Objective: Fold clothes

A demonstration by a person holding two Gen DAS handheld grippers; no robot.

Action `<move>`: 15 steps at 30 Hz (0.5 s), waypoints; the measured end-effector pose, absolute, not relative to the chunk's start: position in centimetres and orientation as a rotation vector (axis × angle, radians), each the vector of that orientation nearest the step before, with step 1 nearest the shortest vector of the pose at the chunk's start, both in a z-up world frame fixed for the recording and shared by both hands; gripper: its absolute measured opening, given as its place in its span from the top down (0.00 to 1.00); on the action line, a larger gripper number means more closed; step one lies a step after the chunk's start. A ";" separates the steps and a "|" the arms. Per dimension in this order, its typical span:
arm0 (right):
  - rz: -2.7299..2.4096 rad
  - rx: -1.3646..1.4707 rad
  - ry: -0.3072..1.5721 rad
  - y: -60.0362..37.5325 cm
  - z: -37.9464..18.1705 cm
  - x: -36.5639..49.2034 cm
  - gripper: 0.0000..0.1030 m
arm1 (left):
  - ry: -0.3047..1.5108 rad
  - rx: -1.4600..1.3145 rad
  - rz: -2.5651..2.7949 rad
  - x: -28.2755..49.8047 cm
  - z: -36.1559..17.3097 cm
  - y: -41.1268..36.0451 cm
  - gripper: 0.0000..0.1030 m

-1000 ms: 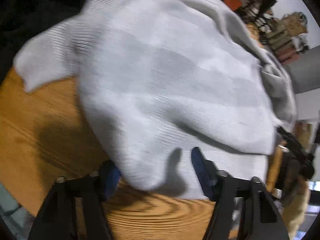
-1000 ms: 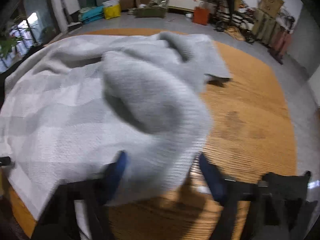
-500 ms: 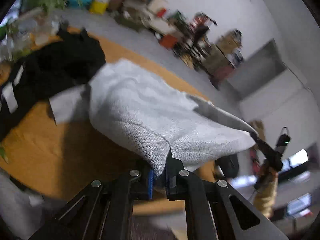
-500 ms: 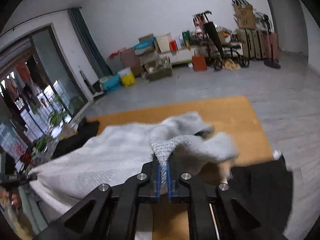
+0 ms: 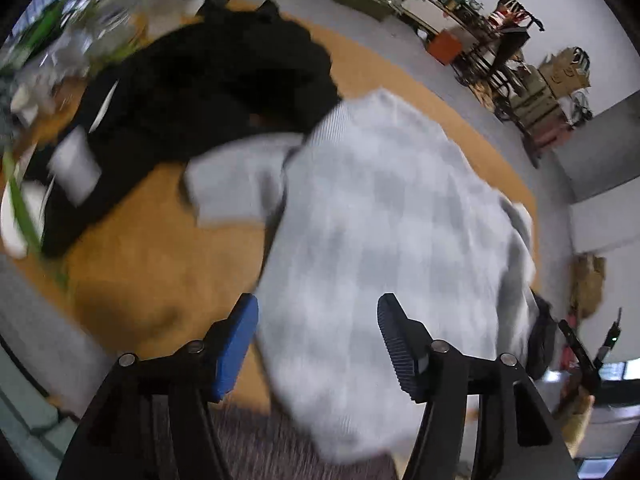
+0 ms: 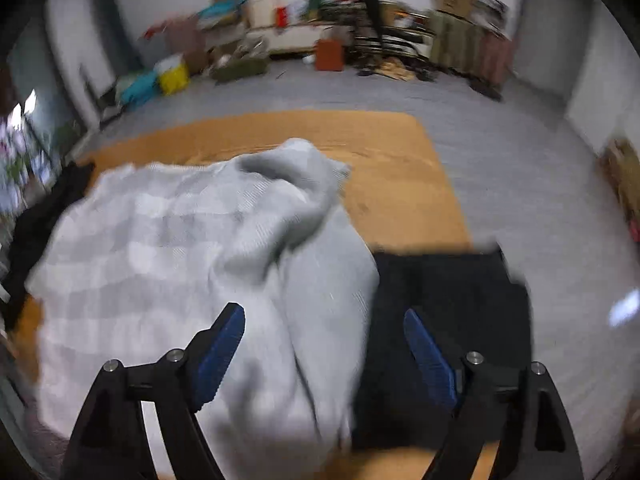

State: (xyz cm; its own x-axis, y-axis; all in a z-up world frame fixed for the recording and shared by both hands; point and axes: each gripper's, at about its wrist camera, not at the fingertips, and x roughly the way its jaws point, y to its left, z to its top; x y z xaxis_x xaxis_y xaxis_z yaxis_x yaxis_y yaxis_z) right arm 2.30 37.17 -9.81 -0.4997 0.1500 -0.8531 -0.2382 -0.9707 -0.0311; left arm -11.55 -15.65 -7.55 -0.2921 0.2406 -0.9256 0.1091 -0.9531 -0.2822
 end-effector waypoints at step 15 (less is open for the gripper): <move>2.296 -1.622 0.229 41.8 -22.1 -20.1 0.35 | -0.082 -1.756 2.618 -33.2 -18.4 -3.3 0.41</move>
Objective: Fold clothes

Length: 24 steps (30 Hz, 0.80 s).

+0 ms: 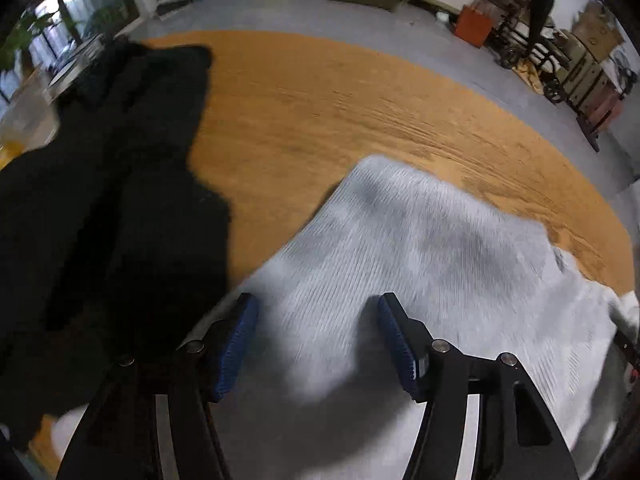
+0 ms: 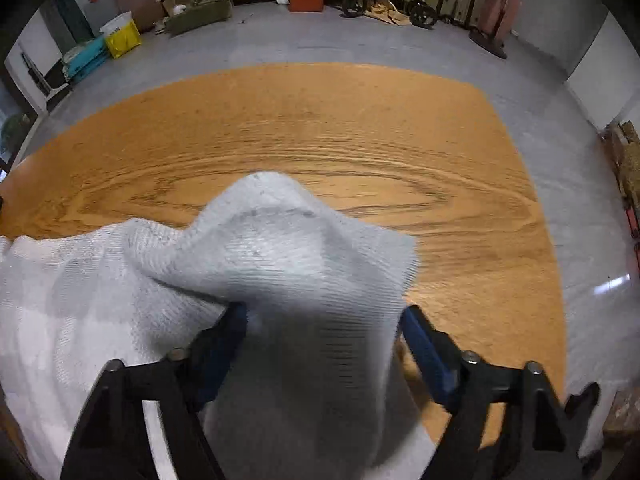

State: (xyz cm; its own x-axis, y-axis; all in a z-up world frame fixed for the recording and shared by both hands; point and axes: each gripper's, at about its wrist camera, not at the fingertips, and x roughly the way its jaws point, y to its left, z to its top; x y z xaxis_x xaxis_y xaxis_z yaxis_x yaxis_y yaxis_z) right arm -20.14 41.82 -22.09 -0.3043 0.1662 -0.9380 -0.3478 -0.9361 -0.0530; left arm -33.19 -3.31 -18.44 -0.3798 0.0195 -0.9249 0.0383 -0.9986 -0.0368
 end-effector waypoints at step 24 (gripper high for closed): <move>2.340 -1.394 0.066 39.7 -12.9 -17.9 0.17 | 0.245 2.074 -2.330 -28.8 -12.6 -11.2 0.74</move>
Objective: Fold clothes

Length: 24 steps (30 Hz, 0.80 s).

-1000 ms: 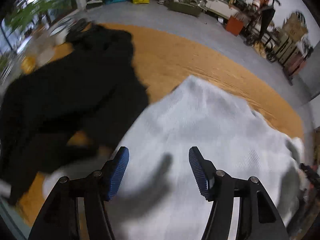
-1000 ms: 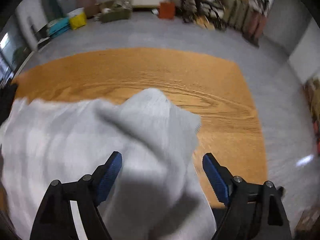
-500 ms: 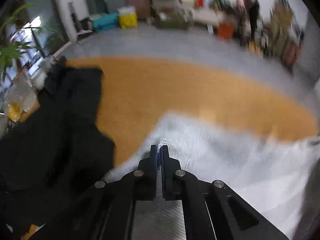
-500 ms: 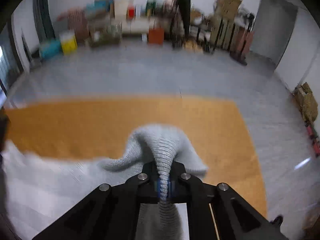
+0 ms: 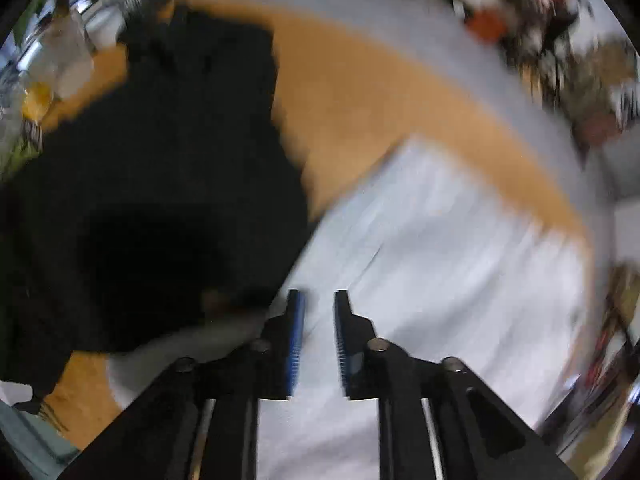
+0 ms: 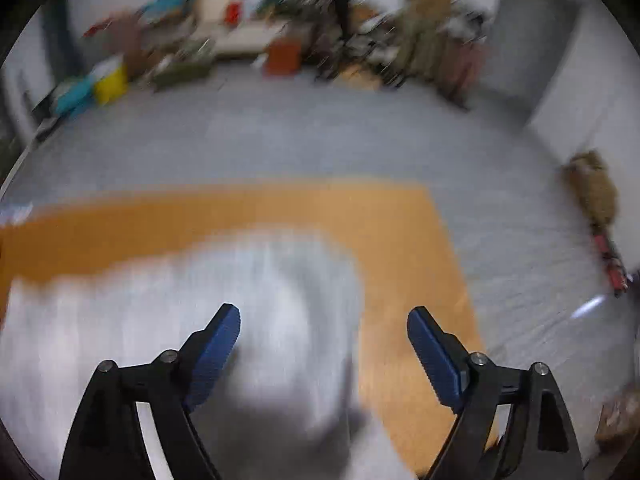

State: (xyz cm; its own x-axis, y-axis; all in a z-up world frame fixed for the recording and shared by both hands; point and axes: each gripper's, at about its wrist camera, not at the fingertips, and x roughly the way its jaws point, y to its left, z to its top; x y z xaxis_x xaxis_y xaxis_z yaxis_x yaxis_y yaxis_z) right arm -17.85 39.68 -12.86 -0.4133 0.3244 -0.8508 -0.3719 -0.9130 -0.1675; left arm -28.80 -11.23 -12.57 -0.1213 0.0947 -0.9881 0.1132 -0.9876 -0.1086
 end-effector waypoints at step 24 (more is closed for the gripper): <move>2.288 -1.771 -0.163 37.1 -20.9 -4.9 0.90 | 0.579 1.980 -2.425 -20.6 -13.5 -14.6 0.39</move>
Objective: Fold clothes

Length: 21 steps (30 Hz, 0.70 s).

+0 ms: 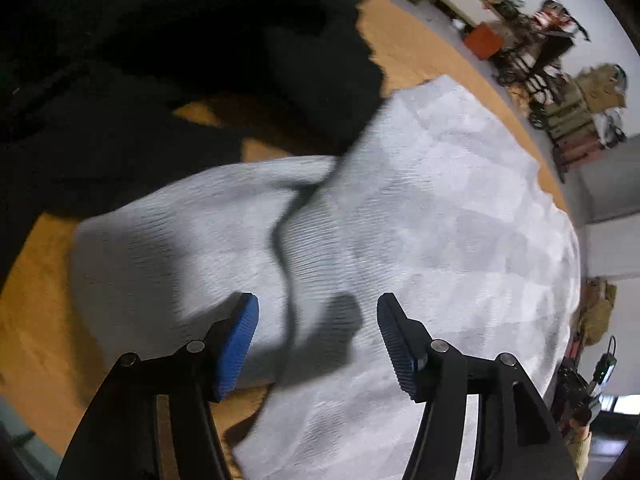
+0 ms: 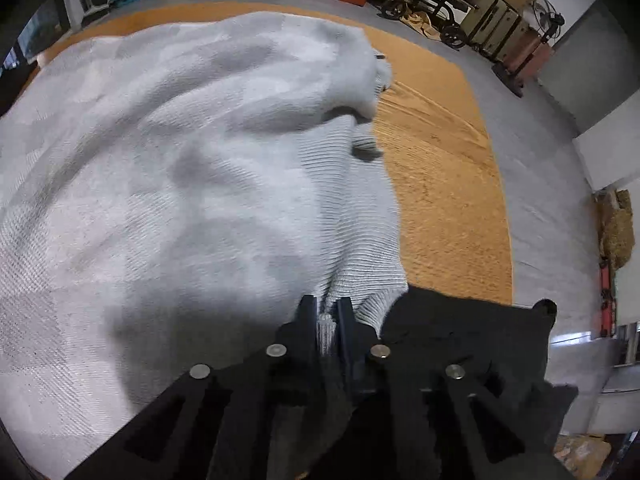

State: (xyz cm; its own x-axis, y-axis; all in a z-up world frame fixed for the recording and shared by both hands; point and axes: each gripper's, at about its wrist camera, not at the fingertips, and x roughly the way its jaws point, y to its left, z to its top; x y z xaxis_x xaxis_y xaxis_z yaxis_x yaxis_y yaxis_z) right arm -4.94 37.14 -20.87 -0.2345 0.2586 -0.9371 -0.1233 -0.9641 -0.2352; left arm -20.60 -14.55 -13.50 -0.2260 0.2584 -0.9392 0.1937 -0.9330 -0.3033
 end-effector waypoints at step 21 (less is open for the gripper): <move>2.227 -1.501 0.230 41.1 -10.4 15.9 0.56 | -0.762 -1.828 2.293 -13.5 -8.5 -17.8 0.47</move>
State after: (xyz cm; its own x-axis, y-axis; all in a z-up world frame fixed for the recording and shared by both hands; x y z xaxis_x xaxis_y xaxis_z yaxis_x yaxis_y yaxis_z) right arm 15.92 41.11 -10.43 -0.3122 0.2658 -0.9121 -0.4467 -0.8884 -0.1060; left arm -13.50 -17.77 -8.49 -0.2682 0.3870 -0.8822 0.2181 -0.8676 -0.4469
